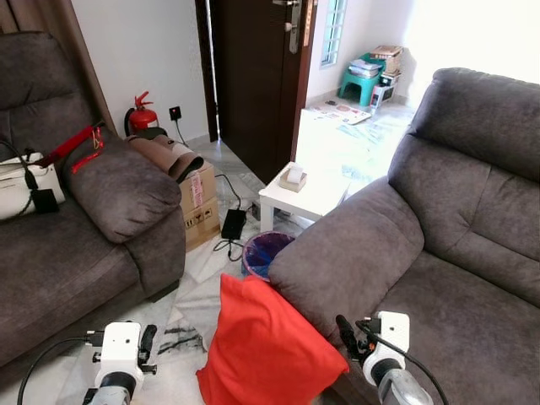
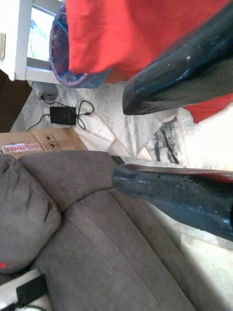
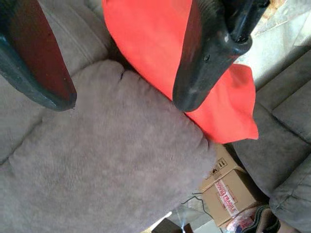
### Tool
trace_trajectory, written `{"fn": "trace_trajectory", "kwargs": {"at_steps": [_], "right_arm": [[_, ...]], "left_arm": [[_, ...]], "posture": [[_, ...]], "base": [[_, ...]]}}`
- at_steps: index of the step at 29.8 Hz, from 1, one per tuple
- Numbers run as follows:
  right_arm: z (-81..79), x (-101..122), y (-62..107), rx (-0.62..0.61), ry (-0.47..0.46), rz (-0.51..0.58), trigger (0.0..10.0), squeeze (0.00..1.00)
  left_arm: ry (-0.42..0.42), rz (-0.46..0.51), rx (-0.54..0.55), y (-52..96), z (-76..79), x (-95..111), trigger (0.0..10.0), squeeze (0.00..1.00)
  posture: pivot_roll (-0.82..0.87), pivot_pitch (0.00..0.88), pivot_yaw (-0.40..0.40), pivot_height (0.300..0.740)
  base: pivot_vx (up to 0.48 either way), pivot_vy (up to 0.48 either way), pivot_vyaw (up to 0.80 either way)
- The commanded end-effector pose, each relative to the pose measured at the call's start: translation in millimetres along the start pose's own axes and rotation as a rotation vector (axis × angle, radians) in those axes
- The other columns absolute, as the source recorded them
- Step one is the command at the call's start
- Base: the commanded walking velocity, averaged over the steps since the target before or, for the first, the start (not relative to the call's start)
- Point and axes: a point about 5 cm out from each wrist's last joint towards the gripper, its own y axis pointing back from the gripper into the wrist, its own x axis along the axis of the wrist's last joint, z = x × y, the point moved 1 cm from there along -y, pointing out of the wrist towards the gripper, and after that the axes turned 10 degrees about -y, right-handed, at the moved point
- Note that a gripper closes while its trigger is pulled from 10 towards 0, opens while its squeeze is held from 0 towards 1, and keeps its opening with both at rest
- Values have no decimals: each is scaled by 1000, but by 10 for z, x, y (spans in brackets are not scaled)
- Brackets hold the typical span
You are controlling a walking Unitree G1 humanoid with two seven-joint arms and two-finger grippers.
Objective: Move the pillow to the sofa from floor
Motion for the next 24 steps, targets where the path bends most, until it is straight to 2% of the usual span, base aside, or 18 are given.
{"fn": "trace_trajectory", "kwargs": {"at_steps": [1, 5, 7, 9, 24], "right_arm": [[1, -23, -1, -10, -5, -16, 10000, 0], [-52, -21, -32, 6, 0, -36, 10000, 0], [-54, -21, -32, 8, 8, -37, 10000, 0], [-50, -14, -33, 6, 8, -33, 10000, 0], [-98, 16, -65, -3, -11, -18, 10000, 0]], "left_arm": [[17, -21, 27, -9, -47, -20, 10000, 0], [2, -20, 27, -12, -47, -17, 10000, 0], [42, -42, 32, -13, -38, -43, 10000, 0], [46, -38, 39, -14, -41, -39, 10000, 0], [27, -57, 33, -9, -113, -75, 10000, 0]], "posture": [[180, 9, -15, 665], [179, 13, -20, 665], [187, 16, -26, 656], [192, 17, -28, 656], [192, 12, -13, 656]], "base": [[0, 0, 0], [0, 0, 0], [0, 0, 0], [0, 0, 0], [0, 0, 0]]}}
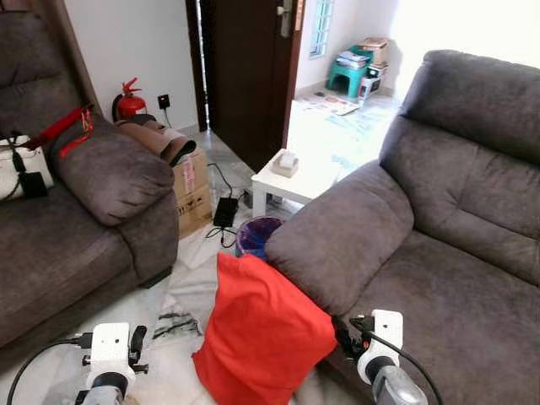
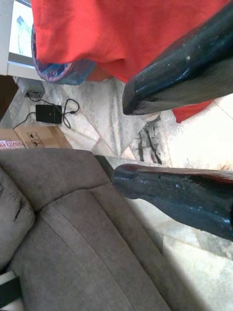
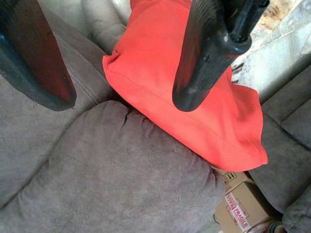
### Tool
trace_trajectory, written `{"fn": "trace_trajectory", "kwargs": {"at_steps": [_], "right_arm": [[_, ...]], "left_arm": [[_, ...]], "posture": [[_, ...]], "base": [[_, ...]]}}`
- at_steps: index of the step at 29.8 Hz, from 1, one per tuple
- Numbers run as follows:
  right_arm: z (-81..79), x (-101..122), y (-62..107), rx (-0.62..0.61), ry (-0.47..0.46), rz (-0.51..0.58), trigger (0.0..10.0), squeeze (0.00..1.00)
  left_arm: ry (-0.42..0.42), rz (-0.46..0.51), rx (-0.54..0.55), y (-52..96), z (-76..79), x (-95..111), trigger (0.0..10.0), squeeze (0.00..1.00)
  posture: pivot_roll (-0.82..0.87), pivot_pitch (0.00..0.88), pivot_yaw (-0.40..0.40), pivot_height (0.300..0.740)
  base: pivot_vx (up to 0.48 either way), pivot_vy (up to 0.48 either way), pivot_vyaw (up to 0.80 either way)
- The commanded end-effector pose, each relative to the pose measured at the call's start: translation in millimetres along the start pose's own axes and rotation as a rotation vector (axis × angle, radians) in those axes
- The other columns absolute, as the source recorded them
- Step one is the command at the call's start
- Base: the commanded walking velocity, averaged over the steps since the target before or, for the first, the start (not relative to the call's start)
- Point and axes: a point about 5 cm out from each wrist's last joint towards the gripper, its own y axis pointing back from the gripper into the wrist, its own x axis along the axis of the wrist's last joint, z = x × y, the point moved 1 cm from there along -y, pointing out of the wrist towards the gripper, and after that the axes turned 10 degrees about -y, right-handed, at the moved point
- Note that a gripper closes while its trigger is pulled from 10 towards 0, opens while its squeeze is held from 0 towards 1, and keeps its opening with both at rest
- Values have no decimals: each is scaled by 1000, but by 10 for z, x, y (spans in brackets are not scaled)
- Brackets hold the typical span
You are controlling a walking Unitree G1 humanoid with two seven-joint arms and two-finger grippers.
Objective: Move the pillow to the sofa from floor
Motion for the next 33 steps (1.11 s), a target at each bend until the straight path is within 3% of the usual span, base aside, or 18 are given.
{"fn": "trace_trajectory", "kwargs": {"at_steps": [1, 7, 18, 22, 33], "right_arm": [[6, 23, -11, -10, -8, 3, 10000, 0], [-14, 40, -30, -5, -12, -3, 10000, 0], [-37, 11, -38, -5, -2, -30, 10000, 0], [-55, 15, -31, 9, -23, -2, 10000, 0], [-87, 5, -36, 19, -41, 0, 10000, 0]], "left_arm": [[5, -26, -13, 9, 14, -43, 10000, 0], [6, -23, -17, -2, 11, -34, 10000, 0], [4, -30, -24, 12, -1, -60, 10000, 0], [0, -30, -28, 25, 2, -69, 10000, 0], [3, -22, -51, 4, 23, -35, 10000, 0]], "posture": [[191, 10, -11, 656], [194, 7, -10, 632], [198, 10, -3, 632], [203, 15, -3, 602], [201, 18, 6, 602]], "base": [[0, 0, 0], [0, 0, 0], [0, 0, 0], [0, 0, 0], [24, 0, 0]]}}
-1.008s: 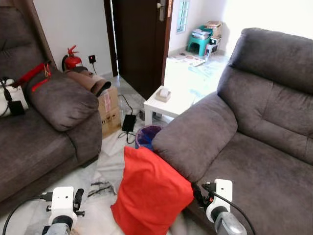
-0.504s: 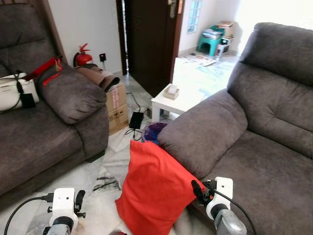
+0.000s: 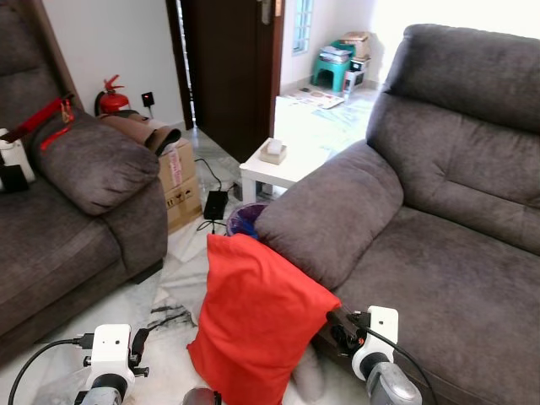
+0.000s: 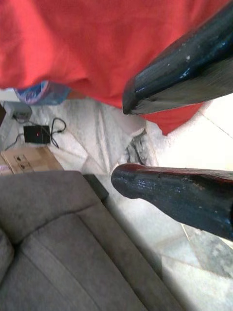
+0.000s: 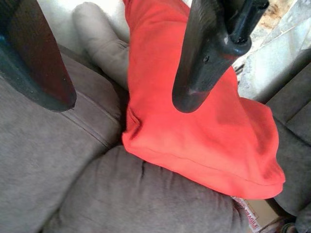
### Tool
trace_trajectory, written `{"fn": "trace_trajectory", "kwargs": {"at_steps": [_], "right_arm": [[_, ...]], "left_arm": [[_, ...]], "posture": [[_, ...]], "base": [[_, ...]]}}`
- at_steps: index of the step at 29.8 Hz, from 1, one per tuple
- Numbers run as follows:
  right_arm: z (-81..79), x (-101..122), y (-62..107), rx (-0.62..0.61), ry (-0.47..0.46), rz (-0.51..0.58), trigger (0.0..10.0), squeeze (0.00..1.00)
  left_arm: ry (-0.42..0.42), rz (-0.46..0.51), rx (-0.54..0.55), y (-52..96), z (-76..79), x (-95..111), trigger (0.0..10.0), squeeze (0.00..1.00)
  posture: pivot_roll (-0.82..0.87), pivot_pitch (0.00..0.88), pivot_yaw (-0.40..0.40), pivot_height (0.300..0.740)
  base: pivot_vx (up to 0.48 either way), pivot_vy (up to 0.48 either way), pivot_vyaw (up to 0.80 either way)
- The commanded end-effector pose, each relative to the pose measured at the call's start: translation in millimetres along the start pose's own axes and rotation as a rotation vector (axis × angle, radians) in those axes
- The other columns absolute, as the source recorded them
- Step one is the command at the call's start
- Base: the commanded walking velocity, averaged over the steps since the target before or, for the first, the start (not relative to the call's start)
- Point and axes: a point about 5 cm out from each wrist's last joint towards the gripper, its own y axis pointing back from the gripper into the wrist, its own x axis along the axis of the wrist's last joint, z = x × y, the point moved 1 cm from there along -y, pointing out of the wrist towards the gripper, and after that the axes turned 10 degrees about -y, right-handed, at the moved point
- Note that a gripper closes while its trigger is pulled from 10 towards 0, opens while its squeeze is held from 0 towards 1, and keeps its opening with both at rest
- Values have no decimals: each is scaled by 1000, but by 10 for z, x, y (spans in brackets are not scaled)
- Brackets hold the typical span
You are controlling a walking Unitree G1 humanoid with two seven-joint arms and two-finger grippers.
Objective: Move the pillow to the sofa from floor
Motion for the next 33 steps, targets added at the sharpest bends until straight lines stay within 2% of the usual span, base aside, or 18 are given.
{"fn": "trace_trajectory", "kwargs": {"at_steps": [1, 10, 19, 22, 24, 26, 29, 32, 33], "right_arm": [[-5, 11, -6, 0, -2, 2, 10000, 0], [-25, 40, -17, 19, 8, 10, 10000, 0], [-5, 115, -21, 17, 10, 50, 10000, 0], [66, 216, -22, -16, -44, 98, 10000, 0], [86, 275, -26, -23, -42, 121, 10000, 0], [125, 385, -33, -38, -29, 157, 10000, 0], [177, 495, -36, -44, 18, 171, 10000, 0], [213, 553, -33, -26, 25, 170, 10000, 0], [230, 579, -28, -8, 33, 165, 10000, 216]], "left_arm": [[3, -10, 1, -5, -12, -3, 10000, 0], [7, -11, 3, 8, -15, -16, 10000, 0], [5, -9, 1, 14, -7, -14, 10000, 0], [3, 6, -17, 26, 22, -5, 10000, 0], [8, 7, -17, 35, 25, -11, 10000, 0], [8, 4, -26, 50, 42, -26, 10000, 0], [4, 2, -41, 61, 74, -34, 10000, 0], [0, 0, -44, 69, 86, -42, 10000, 0], [2, 0, -43, 72, 89, -45, 10000, 0]], "posture": [[201, 18, 6, 602], [203, 14, 3, 602], [205, 10, 0, 602], [207, 10, 0, 602], [208, 14, 0, 602], [207, 16, -2, 602], [209, 19, -5, 602], [211, 21, -8, 602], [211, 22, -10, 602]], "base": [[259, 0, 0], [344, 0, 0], [375, 0, 607], [0, 0, 0], [0, 0, 0], [0, 0, 0], [0, 0, 0], [0, 0, 0], [0, 0, 0]]}}
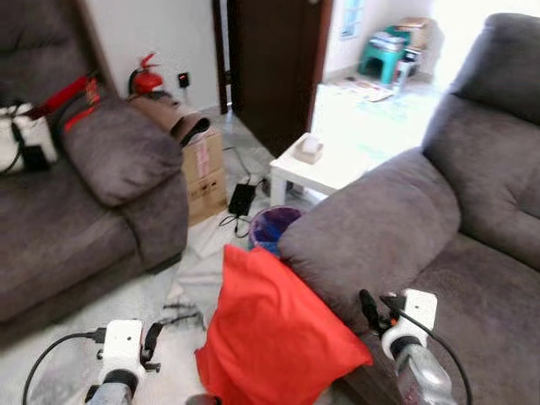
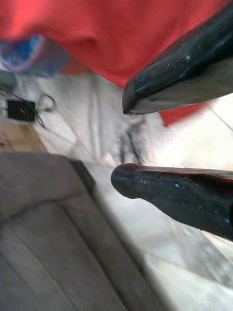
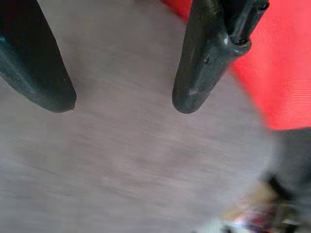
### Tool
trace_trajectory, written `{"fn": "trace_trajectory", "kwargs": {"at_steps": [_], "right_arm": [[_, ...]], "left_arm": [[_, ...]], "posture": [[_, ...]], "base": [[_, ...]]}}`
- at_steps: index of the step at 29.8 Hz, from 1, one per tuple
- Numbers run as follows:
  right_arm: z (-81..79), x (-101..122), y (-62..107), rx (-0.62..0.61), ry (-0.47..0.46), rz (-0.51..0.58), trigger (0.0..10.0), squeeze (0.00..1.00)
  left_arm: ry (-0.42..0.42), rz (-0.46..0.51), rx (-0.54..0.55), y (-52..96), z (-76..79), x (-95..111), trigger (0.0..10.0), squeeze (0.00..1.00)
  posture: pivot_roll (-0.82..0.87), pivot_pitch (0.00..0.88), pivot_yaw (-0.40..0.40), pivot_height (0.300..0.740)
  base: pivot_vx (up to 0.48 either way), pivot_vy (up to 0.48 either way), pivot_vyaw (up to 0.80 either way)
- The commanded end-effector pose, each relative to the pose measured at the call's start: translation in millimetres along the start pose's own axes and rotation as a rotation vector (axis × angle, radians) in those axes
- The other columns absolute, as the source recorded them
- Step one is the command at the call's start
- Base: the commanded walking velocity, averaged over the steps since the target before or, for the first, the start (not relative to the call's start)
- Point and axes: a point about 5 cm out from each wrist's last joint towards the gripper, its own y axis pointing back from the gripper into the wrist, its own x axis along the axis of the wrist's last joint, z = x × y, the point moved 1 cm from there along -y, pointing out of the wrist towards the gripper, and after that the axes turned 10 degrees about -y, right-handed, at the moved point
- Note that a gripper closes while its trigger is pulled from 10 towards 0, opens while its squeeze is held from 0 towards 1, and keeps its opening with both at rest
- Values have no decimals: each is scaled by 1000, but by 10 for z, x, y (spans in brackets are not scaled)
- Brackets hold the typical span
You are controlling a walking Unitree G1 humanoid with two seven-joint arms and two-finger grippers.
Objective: Move the pillow to the sofa from floor
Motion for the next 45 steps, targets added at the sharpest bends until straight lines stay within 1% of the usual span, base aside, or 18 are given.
{"fn": "trace_trajectory", "kwargs": {"at_steps": [1, 2, 3, 5, 6, 8, 11, 13, 15, 18, 22, 26, 31, 33, 35, 36, 37, 45], "right_arm": [[111, 48, 42, 56, 15, -24, 10000, 1000], [119, 74, 51, 119, 34, -46, 10000, 1000], [119, 74, 51, 119, 34, -46, 10000, 1000], [137, 85, 75, 196, 79, -91, 10000, 1000], [137, 85, 75, 196, 79, -91, 10000, 1000], [205, 53, 135, 278, 178, -197, 10000, 1000], [262, 37, 172, 297, 261, -254, 10000, 1000], [276, 17, 194, 325, 287, -293, 10000, 1000], [274, 5, 202, 338, 286, -307, 10000, 1000], [240, -53, 234, 397, 299, -337, 10000, 1000], [198, -135, 249, 404, 292, -343, 10000, 1000], [152, -231, 274, 427, 258, -369, 10000, 1000], [148, -320, 300, 410, 268, -391, 10000, 1000], [119, -360, 304, 417, 244, -404, 10000, 1000], [91, -382, 296, 413, 259, -405, 10000, 1000], [74, -395, 286, 403, 274, -404, 10000, 125], [46, -415, 274, 393, 287, -403, 10000, 0], [-88, -512, 252, 404, 278, -418, 10000, 0]], "left_arm": [[5, -6, 1, 7, 4, -11, 10000, 0], [7, -6, 0, 18, 6, -20, 10000, 0], [7, -6, 0, 18, 6, -20, 10000, 0], [7, -12, 0, 35, 2, -41, 10000, 0], [7, -12, 0, 35, 2, -41, 10000, 0], [10, -23, 7, 60, -19, -75, 10000, 0], [8, -29, 8, 71, -31, -94, 10000, 0], [6, -33, 7, 76, -36, -103, 10000, 0], [5, -35, 6, 78, -38, -108, 10000, 0], [-8, -38, -3, 80, -39, -114, 10000, 0], [-11, -40, -5, 70, -39, -112, 10000, 0], [-11, -40, -6, 63, -39, -106, 10000, 0], [-13, -45, -8, 73, -45, -120, 10000, 0], [-15, -49, -9, 77, -45, -128, 10000, 0], [-15, -50, -10, 77, -47, -128, 10000, 0], [-15, -48, -10, 78, -47, -125, 10000, 0], [-16, -45, -11, 80, -49, -122, 10000, 0], [-20, -44, -16, 89, -53, -124, 10000, 0]], "posture": [[216, 24, -14, 602], [214, 25, -17, 602], [214, 25, -17, 602], [212, 24, -20, 602], [212, 24, -20, 602], [208, 19, -25, 602], [206, 13, -24, 602], [206, 10, -23, 602], [205, 9, -23, 602], [202, 7, -22, 602], [202, 19, -22, 602], [207, 25, -21, 602], [204, 29, -20, 602], [207, 31, -20, 602], [214, 35, -22, 602], [216, 36, -22, 602], [218, 38, -19, 602], [231, 44, -15, 602]], "base": [[0, 0, 0], [0, 0, 0], [0, 0, 0], [0, 0, 0], [0, 0, 0], [0, 0, 0], [0, 0, 0], [0, 0, 0], [0, 0, 0], [0, 0, 0], [0, 0, 0], [0, 0, 0], [0, 0, 0], [0, 0, 0], [0, 0, 0], [0, 0, 0], [0, 0, 0], [0, 0, 0]]}}
